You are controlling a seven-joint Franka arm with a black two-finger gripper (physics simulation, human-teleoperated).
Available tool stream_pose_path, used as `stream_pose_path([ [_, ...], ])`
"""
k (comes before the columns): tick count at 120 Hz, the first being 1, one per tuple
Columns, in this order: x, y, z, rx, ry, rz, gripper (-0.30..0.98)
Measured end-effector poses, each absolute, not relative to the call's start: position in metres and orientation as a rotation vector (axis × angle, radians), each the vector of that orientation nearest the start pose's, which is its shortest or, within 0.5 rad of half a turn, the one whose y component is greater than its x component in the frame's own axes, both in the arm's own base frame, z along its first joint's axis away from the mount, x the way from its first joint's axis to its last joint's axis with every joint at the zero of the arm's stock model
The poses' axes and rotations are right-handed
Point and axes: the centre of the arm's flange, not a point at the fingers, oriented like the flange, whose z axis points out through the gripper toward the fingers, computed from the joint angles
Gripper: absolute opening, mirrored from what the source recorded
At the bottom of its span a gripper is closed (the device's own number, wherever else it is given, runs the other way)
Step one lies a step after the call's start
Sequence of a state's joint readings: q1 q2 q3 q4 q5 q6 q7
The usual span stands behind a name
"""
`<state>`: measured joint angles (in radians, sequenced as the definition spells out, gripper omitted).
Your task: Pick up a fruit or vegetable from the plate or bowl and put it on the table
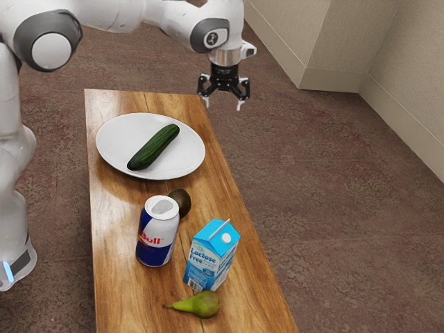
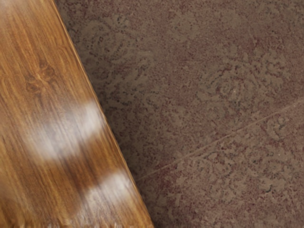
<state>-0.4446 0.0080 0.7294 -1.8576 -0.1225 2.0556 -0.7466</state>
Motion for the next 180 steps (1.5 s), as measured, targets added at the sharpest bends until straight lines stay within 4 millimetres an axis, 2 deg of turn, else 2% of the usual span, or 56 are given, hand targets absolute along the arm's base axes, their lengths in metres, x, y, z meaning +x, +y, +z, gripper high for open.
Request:
stream_pose_path([
  [6, 0.559, 0.114, 0.521, -2.903, -1.596, -0.222, 0.69],
  [13, 0.537, 0.052, 0.511, -3.034, -1.433, -0.141, 0.69],
  [16, 0.524, 0.037, 0.507, -3.068, -1.381, -0.117, 0.68],
  [22, 0.499, 0.031, 0.505, -3.087, -1.340, -0.112, 0.68],
  [30, 0.477, 0.007, 0.514, -3.102, -1.239, -0.162, 0.68],
  [38, 0.461, -0.006, 0.534, -3.100, -1.193, -0.221, 0.69],
  [51, 0.427, -0.030, 0.582, -3.070, -1.146, -0.314, 0.69],
  [58, 0.410, -0.040, 0.594, -3.048, -1.148, -0.304, 0.69],
  [63, 0.398, -0.046, 0.593, -3.028, -1.155, -0.266, 0.69],
  [94, 0.352, -0.064, 0.576, -2.882, -1.227, -0.014, 0.69],
  [104, 0.345, -0.060, 0.575, -2.823, -1.267, 0.000, 0.69],
  [134, 0.316, -0.028, 0.540, -2.627, -1.336, 0.032, 0.69],
  [161, 0.317, -0.004, 0.508, -2.506, -1.407, 0.019, 0.69],
  [180, 0.323, 0.008, 0.505, -2.467, -1.452, -0.040, 0.69],
])
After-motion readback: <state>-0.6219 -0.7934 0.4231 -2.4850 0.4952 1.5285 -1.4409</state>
